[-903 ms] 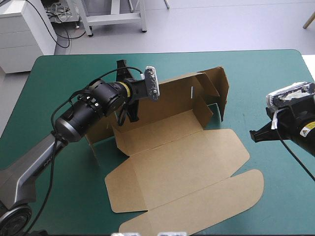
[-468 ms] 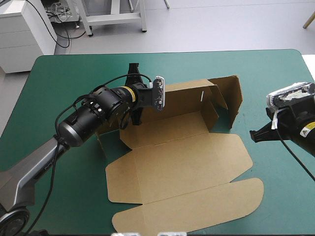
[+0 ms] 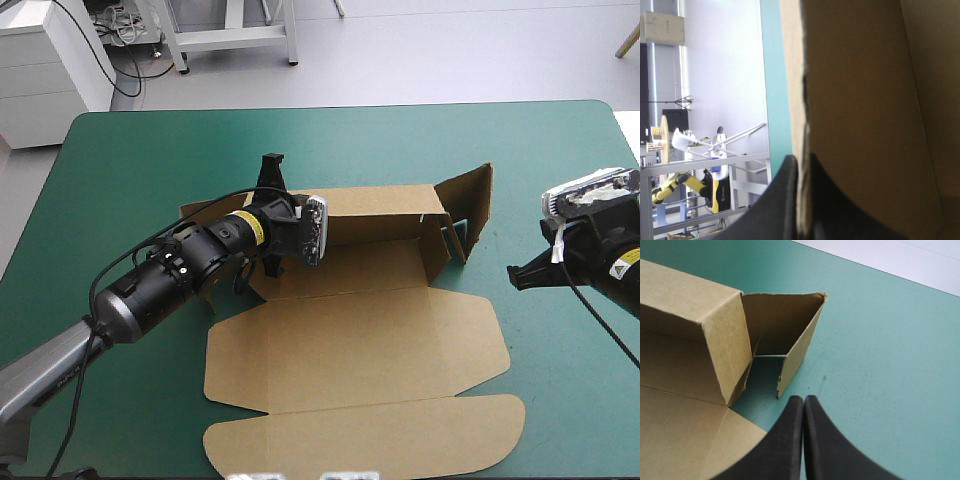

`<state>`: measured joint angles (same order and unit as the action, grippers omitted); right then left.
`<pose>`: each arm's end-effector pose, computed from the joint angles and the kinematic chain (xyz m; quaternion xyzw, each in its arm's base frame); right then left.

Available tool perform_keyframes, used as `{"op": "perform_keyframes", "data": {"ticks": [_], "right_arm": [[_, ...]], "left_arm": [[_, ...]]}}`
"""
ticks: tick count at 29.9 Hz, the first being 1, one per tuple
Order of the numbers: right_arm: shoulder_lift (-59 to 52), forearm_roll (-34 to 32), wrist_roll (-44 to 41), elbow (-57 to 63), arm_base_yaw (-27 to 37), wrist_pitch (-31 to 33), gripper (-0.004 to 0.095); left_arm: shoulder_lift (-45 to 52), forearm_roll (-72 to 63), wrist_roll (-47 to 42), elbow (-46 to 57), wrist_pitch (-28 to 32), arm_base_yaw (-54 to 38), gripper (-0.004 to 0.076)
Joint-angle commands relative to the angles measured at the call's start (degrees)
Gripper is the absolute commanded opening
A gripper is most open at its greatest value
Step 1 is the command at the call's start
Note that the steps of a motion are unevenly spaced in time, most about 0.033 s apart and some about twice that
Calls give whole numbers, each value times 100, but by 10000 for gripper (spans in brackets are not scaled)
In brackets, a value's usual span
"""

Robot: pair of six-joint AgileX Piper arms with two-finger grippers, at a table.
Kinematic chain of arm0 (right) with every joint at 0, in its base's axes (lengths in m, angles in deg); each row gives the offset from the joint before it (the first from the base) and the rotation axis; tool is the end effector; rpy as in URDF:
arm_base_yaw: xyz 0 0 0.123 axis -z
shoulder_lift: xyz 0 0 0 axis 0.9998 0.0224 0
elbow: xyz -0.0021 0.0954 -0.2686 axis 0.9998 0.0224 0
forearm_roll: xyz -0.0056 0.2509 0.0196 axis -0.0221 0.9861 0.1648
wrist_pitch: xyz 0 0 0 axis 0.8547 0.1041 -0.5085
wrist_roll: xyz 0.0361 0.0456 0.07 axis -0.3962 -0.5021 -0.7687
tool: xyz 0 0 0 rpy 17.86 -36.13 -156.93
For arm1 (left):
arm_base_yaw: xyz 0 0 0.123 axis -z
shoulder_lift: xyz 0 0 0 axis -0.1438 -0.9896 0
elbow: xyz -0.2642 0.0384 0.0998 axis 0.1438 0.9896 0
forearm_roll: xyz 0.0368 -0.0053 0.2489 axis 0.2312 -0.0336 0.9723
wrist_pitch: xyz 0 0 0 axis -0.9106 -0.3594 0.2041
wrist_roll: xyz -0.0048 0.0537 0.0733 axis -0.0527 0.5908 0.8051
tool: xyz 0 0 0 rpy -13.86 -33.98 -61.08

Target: Fold the box

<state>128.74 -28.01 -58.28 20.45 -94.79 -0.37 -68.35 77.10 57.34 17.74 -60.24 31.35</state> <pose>0.1528 0.0201 0.4310 -0.1711 0.8509 -0.0220 0.4962 0.2558 -0.2010 0.3455 0.6951 0.4990 0.1818 0.4845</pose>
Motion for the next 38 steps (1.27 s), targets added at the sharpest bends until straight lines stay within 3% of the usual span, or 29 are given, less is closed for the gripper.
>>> {"op": "perform_keyframes", "data": {"ticks": [1, 16, 29, 33, 38], "right_arm": [[-53, -3, -22, -186, 43, -376, -16], [-53, 21, -232, -186, 43, -341, -16], [-53, 261, -287, -186, 43, -420, -10], [-42, 279, -434, -310, 43, -421, 89], [-42, 274, -498, -861, 43, -359, 344]], "left_arm": [[351, -47, 163, 97, 402, 29, -8], [742, -167, -31, 265, 422, 29, -8], [663, -41, -31, 1124, 1306, 29, -8], [594, -41, -31, 1124, 1345, 29, -8], [488, -78, -31, 1124, 1349, 29, -8]]}}
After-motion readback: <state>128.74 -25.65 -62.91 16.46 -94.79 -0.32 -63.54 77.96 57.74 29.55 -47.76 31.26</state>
